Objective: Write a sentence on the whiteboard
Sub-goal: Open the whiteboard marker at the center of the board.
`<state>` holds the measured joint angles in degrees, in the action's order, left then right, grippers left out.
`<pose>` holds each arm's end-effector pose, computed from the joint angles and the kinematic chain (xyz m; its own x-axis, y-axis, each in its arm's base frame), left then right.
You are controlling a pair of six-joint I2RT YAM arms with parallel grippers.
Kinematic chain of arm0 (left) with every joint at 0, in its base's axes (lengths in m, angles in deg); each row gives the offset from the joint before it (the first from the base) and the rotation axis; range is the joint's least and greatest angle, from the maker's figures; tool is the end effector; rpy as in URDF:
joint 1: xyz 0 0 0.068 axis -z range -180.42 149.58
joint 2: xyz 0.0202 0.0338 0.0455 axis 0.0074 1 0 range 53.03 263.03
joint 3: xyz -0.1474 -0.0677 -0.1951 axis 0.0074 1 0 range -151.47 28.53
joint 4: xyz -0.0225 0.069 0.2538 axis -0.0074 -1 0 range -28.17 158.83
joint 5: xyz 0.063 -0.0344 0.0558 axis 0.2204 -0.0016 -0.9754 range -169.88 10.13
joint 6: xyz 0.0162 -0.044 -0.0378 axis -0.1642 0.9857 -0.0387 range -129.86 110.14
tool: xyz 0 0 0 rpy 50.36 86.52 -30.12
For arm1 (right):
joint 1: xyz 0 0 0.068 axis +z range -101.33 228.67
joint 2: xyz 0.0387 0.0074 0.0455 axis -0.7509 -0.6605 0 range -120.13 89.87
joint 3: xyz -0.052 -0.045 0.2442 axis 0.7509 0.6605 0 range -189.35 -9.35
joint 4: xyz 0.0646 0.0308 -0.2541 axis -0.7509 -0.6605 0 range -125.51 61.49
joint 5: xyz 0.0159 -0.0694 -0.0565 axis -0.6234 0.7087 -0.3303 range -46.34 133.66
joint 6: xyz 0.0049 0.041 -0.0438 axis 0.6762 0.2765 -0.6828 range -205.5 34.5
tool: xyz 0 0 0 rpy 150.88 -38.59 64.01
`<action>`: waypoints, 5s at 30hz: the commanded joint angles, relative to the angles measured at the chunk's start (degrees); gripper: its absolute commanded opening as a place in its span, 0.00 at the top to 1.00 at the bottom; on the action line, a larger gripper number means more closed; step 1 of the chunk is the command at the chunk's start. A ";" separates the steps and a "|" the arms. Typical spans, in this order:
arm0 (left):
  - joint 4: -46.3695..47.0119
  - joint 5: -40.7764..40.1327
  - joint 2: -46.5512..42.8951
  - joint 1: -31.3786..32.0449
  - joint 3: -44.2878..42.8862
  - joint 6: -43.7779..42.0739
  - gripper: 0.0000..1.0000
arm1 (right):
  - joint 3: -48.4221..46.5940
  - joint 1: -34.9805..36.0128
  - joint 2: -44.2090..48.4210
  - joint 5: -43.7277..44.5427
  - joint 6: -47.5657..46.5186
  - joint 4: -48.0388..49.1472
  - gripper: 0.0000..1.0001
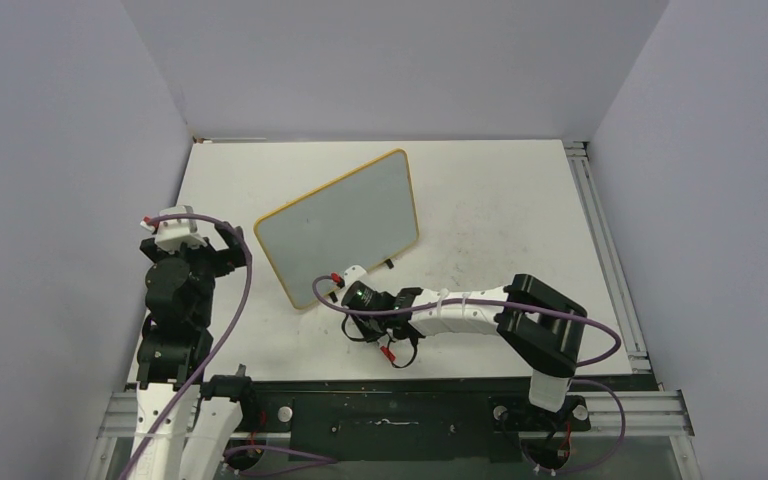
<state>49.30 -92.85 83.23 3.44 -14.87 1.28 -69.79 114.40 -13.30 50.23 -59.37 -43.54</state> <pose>0.1534 -0.0003 0.3384 -0.0776 -0.1834 -0.9800 -0.1754 0.9701 -0.1677 0.1530 0.3274 0.1272 -0.6999 -0.4879 -0.5216 -0.6374 0.7561 0.1481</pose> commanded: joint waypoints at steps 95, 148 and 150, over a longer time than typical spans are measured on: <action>6.38 31.71 27.87 37.25 -6.47 7.83 1.00 | 6.75 -16.06 51.67 7.86 4.35 2.47 0.10; -14.92 28.02 27.72 56.08 -8.55 -20.01 1.00 | 1.39 -22.45 34.46 -57.28 0.26 -16.41 0.63; -15.00 28.19 27.89 56.08 -8.55 -20.06 1.00 | 1.33 -22.40 34.48 -57.24 0.07 -16.43 0.65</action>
<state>33.56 -64.76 111.23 59.17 -23.22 -18.00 -67.39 91.54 21.30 -6.93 -57.52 -60.37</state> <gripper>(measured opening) 0.113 0.367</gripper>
